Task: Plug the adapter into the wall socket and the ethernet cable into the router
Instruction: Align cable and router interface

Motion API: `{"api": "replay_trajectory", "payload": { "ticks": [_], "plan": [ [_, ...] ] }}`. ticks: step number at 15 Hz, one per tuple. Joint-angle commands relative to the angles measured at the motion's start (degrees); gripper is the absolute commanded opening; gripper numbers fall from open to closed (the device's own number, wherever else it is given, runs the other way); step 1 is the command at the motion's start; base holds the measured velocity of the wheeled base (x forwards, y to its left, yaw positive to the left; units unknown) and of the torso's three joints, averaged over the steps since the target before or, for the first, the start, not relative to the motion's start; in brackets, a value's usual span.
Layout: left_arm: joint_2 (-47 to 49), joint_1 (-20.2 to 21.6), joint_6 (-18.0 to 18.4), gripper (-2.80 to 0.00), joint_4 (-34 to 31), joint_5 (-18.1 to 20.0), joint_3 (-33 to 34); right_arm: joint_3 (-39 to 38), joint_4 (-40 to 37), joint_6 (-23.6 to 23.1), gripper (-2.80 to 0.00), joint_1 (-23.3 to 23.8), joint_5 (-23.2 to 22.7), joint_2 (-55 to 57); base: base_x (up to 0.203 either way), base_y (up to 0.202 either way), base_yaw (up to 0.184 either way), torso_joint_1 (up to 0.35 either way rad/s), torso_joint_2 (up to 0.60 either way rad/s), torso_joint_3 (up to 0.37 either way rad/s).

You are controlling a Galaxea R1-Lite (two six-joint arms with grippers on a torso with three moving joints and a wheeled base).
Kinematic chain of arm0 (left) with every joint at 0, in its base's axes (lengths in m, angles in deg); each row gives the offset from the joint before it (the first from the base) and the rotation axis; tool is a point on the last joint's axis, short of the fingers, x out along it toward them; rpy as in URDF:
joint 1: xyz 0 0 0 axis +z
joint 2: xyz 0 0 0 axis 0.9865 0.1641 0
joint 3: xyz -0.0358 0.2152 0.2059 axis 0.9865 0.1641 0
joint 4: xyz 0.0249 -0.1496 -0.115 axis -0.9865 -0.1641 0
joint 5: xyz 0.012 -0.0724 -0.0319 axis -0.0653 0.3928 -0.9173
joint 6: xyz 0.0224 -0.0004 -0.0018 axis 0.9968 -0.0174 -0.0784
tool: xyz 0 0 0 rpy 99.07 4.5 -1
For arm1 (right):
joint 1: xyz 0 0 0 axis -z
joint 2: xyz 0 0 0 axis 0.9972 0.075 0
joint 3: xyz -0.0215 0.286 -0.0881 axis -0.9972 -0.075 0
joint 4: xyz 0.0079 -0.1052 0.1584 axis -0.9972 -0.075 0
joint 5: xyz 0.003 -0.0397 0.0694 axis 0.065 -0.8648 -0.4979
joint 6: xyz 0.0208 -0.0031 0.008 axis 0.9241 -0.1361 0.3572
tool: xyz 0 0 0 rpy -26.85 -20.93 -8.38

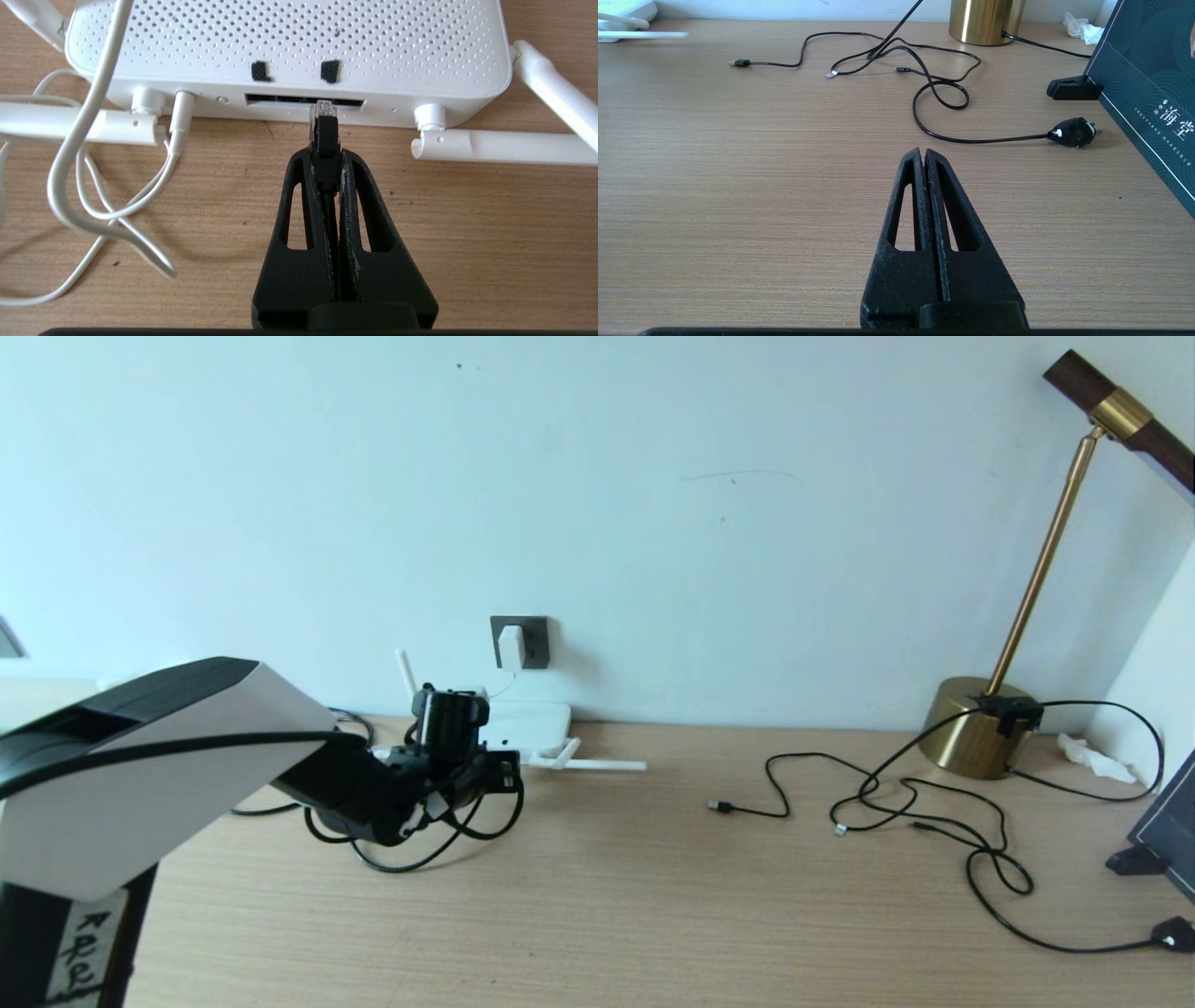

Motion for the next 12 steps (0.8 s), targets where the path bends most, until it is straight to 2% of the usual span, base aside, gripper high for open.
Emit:
{"api": "replay_trajectory", "payload": {
  "ticks": [1,12],
  "plan": [
    [0.65,0.02,-0.12,-2.80,0.10,-0.09,-0.96,-0.01,-0.06,0.00,-2.80,0.00,0.04,0.04,0.000,0.000,0.000,0.000,0.00,0.000],
    [1.32,0.02,-0.19,-2.80,-0.51,-0.09,-2.49,-0.01,-0.03,0.00,-2.80,0.07,0.04,0.04,0.000,0.000,0.000,0.000,0.00,0.000]
  ]
}}
